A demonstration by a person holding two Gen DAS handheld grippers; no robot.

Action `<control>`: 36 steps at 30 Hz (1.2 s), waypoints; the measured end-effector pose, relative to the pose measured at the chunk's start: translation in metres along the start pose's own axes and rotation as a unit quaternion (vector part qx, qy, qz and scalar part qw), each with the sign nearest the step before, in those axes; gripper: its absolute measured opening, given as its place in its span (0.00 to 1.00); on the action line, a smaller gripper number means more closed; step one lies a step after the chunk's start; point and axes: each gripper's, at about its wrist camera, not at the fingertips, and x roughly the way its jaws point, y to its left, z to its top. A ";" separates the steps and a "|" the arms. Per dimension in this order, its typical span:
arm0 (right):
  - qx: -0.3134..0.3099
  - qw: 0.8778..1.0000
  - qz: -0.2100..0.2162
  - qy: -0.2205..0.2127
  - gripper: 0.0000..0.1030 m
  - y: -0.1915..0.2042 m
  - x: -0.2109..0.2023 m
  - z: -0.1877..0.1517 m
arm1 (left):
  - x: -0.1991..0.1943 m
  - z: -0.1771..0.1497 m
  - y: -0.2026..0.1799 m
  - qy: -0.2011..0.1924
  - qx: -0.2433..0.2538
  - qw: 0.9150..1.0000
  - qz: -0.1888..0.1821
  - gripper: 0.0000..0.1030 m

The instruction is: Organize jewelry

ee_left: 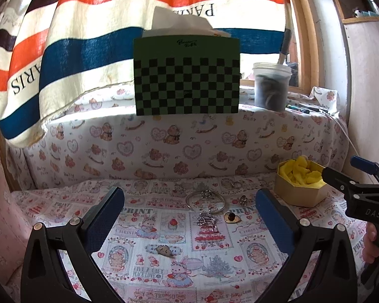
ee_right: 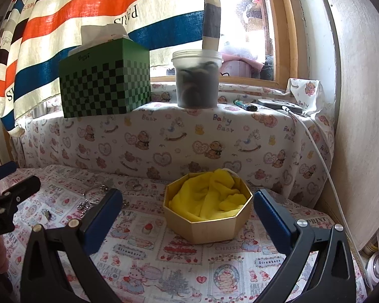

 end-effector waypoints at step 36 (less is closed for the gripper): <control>-0.011 1.000 0.004 -0.002 1.00 0.002 -0.001 0.001 | -0.005 0.003 -0.002 -0.011 0.002 1.000 0.009 1.00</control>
